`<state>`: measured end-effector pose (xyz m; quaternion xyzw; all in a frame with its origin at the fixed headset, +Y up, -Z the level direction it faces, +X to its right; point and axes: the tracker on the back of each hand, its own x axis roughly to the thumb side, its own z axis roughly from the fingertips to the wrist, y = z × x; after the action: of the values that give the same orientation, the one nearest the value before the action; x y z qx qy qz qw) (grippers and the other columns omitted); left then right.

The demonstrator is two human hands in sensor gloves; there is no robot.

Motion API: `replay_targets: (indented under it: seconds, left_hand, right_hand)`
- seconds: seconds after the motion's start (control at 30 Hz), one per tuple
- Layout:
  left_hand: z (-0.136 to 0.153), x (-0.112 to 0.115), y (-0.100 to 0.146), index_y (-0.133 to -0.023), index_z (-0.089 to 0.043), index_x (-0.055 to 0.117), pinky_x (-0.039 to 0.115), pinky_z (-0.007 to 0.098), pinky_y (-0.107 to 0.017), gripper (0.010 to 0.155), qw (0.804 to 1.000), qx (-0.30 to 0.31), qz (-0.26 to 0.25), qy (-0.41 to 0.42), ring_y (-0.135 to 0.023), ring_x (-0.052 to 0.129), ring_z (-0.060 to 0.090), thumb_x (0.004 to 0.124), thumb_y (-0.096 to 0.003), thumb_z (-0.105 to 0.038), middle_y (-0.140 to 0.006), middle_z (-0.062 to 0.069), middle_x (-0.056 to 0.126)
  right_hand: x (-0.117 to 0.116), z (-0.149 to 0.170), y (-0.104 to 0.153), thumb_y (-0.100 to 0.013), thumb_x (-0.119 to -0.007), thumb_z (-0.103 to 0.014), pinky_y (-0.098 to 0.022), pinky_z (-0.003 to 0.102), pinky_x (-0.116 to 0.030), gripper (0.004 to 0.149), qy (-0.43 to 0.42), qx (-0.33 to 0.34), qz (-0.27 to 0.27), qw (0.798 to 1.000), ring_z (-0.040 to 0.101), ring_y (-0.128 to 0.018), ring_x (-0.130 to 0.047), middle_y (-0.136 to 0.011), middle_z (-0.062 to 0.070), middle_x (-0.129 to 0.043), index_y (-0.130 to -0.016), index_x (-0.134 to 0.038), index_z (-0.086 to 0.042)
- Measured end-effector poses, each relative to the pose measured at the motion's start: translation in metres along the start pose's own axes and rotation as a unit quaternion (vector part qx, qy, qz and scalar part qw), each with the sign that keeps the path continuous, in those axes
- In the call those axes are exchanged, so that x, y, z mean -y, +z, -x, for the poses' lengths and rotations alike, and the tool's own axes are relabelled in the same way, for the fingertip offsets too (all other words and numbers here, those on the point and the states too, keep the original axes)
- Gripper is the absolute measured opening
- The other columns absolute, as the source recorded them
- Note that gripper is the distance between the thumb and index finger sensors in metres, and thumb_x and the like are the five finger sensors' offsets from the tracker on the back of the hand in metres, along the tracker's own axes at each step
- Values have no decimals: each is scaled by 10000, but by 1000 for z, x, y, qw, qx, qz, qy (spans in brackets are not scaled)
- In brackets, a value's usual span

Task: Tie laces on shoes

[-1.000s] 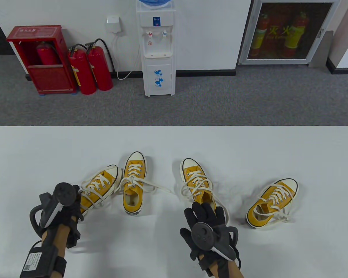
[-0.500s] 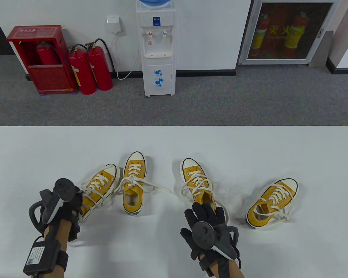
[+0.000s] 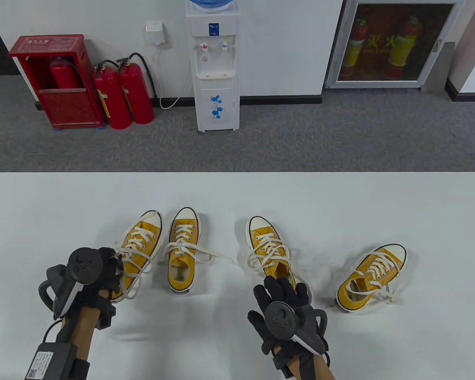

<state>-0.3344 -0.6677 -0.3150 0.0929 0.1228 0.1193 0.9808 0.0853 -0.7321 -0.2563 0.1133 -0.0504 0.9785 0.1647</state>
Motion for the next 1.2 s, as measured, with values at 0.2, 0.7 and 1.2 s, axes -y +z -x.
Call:
replay_targets:
  seconds: [0.2,0.7,1.2]
  left_hand:
    - [-31,-15,24,-823,-358,904,930,355,-234,390,998,45,-23,45,-248,1041,94,817,-463,-481,-711,-33,1014]
    - [-104,33,89,-812,-237,876,975,278,-115,418,973,130,27,192,-86,1024,-48,788,-474,-466,-620,20,973]
    - [-114,86,113,-829,-231,854,988,272,-133,421,963,161,81,203,-99,1022,-63,781,-478,-453,-656,36,947]
  right_hand:
    - [2,3,0,-422,-773,-545,-717,736,-265,699,-6,-4,7,1000,433,-1072,-491,-1136,71,-476,-1021,-695,-195]
    - [3,9,0,-422,-774,-542,-718,736,-262,699,-17,-17,11,1000,434,-1072,-488,-1136,70,-474,-1022,-694,-192]
    - [2,10,0,-424,-773,-541,-717,736,-261,696,-21,-19,13,1000,433,-1071,-489,-1137,70,-465,-1022,-691,-195]
